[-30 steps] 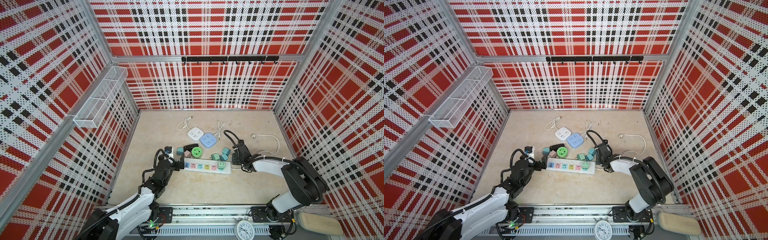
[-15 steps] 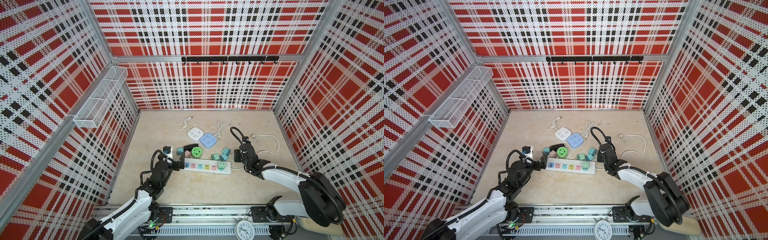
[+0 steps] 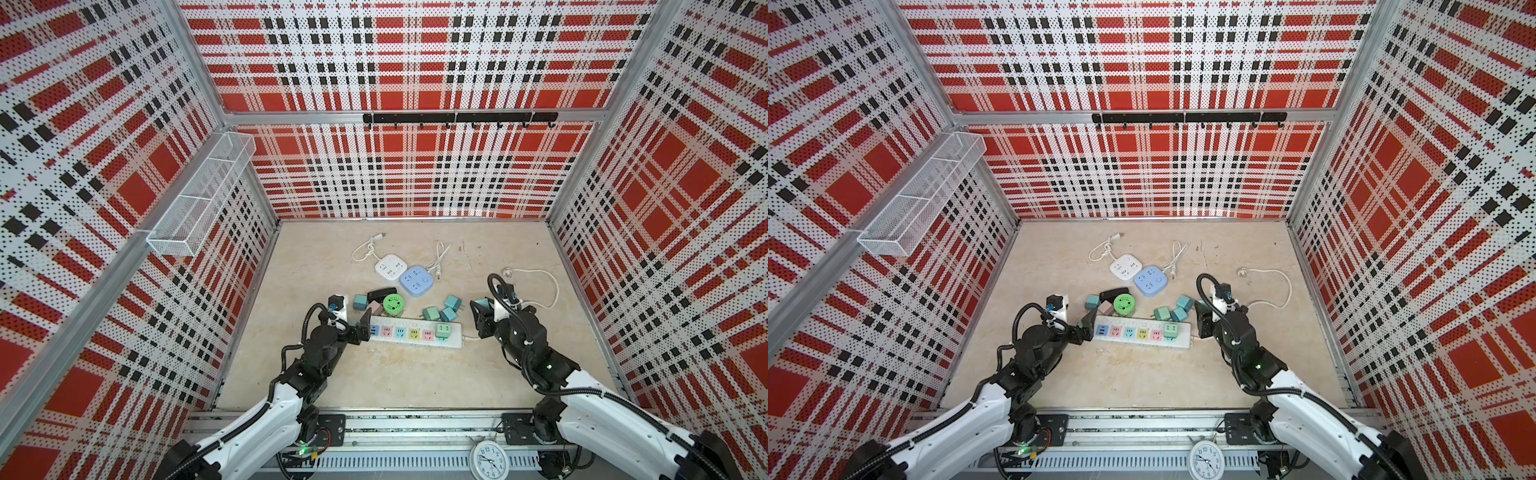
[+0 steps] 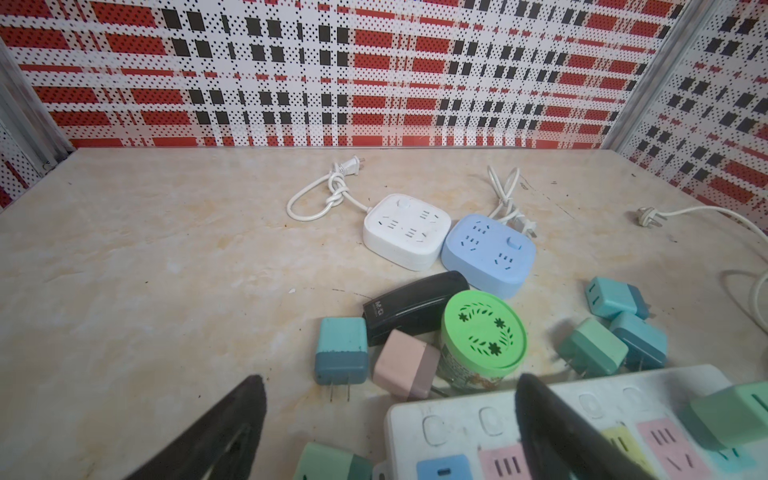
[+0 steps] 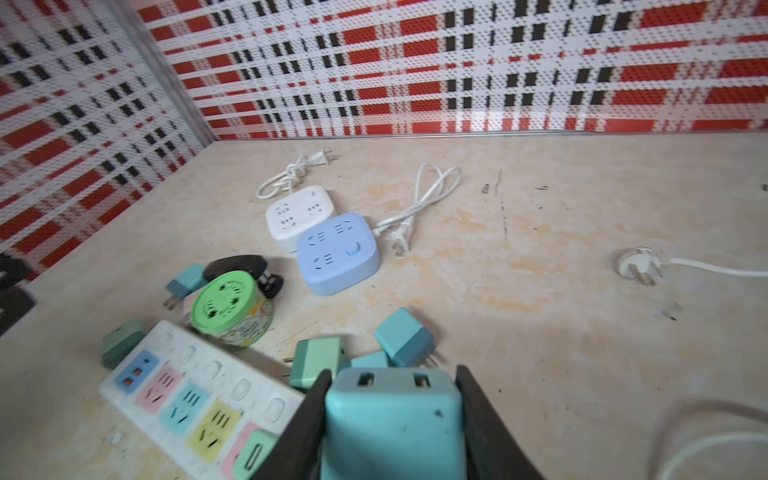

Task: Insert the plug
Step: 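Carry the teal adapter toward the left gripper while the left gripper reaches to meet it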

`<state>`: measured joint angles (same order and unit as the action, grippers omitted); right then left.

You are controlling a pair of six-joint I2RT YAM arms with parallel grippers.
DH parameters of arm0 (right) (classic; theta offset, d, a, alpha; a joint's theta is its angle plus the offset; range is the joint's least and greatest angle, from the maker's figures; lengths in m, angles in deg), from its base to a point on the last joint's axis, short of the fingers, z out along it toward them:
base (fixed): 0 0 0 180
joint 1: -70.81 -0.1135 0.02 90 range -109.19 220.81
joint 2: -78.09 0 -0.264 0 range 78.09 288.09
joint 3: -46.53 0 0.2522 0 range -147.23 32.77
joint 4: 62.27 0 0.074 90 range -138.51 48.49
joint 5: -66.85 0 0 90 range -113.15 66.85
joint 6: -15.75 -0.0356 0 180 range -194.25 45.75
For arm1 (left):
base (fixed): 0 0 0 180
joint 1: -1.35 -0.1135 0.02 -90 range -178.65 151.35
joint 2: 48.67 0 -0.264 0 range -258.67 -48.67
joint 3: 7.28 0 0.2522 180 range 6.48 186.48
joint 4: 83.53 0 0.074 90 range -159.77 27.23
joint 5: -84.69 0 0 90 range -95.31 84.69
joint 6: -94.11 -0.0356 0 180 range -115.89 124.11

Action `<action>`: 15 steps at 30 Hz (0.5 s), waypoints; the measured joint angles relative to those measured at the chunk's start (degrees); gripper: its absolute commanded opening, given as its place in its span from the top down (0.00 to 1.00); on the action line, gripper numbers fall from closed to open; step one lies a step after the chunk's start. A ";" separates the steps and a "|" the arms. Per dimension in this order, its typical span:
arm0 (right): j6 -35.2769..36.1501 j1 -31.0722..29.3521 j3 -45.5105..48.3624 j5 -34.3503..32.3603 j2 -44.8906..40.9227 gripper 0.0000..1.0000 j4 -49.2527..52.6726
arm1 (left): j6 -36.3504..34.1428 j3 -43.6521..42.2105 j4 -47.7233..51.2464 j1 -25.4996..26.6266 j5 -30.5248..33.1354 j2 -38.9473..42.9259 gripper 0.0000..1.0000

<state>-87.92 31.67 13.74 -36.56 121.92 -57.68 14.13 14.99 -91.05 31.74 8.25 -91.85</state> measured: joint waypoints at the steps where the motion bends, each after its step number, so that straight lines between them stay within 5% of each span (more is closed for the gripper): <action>1: 0.92 -2.16 0.13 -0.15 -0.46 0.91 -0.44 | -0.13 0.00 -0.09 0.04 -0.31 -0.09 0.11; 9: 10.73 -17.62 0.02 -3.76 5.05 0.96 -5.25 | 1.57 2.23 4.79 0.46 -3.76 -0.70 0.19; 15: 15.13 -20.06 -1.09 -3.67 10.62 0.96 -5.51 | 3.96 9.66 12.07 3.08 -9.03 5.77 0.20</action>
<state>-72.80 11.61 12.65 -40.23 132.55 -63.19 18.09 24.65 -78.99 34.82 -0.78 -86.08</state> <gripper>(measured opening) 0.435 0.799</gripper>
